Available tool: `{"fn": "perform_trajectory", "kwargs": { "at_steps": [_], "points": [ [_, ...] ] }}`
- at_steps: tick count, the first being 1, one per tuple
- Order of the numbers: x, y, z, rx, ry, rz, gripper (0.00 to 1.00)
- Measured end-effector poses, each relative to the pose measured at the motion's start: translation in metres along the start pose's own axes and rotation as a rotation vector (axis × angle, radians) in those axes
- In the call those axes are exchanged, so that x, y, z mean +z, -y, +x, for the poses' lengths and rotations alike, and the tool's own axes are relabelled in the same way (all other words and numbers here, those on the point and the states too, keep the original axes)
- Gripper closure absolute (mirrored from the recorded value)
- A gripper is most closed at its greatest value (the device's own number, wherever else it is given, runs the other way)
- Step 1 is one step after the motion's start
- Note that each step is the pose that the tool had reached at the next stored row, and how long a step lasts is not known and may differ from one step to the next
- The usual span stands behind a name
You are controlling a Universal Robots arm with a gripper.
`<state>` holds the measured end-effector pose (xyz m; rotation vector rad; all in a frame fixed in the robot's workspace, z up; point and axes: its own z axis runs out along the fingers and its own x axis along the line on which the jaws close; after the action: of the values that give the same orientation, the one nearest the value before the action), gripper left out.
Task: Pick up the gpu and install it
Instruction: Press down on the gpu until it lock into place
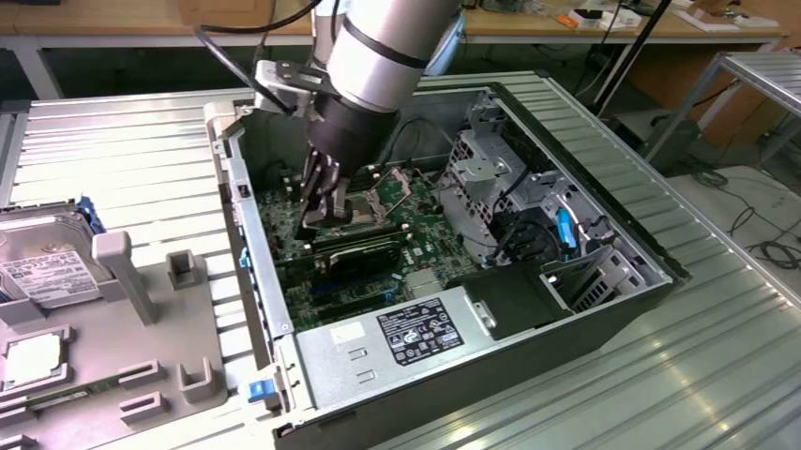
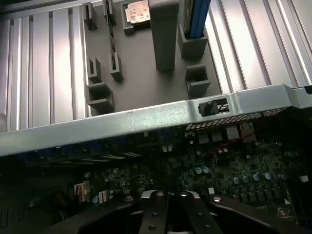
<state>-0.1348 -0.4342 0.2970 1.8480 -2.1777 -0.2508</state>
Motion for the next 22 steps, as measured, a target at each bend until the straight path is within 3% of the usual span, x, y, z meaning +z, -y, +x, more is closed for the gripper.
{"fn": "perform_trajectory", "kwargs": {
  "at_steps": [2,7,8,9,10,11,12,13,15,16,17,18,19,22],
  "points": [
    [-0.0029,0.0132,-0.002,0.0,-0.0003,-0.0002,0.89],
    [-0.0054,0.0311,-0.005,0.0,0.0002,0.0022,0.89],
    [-0.0068,0.0379,-0.006,0.0,0.0002,0.0025,0.89],
    [-0.0079,0.0426,-0.007,0.0,0.0009,0.0072,0.89],
    [-0.0078,0.0427,-0.007,-0.003,0.0054,0.0427,0.89],
    [-0.0079,0.0427,-0.007,-0.007,0.009,0.0727,0.89],
    [-0.0078,0.0427,-0.007,-0.008,0.0114,0.0925,0.89],
    [-0.0078,0.0427,-0.007,-0.009,0.0153,0.1177,0.89],
    [-0.0075,0.0428,-0.006,-0.007,0.0202,0.1458,0.89],
    [-0.0072,0.0424,-0.005,-0.007,0.0216,0.1562,0.89],
    [-0.0068,0.0423,-0.005,-0.006,0.0221,0.1618,0.89],
    [-0.0065,0.0424,-0.005,-0.006,0.0205,0.1622,0.89],
    [-0.0048,0.0416,-0.005,-0.004,0.0139,0.1631,0.89],
    [-0.0023,0.0402,-0.005,-0.001,0.0011,0.165,0.89]
  ]
}}
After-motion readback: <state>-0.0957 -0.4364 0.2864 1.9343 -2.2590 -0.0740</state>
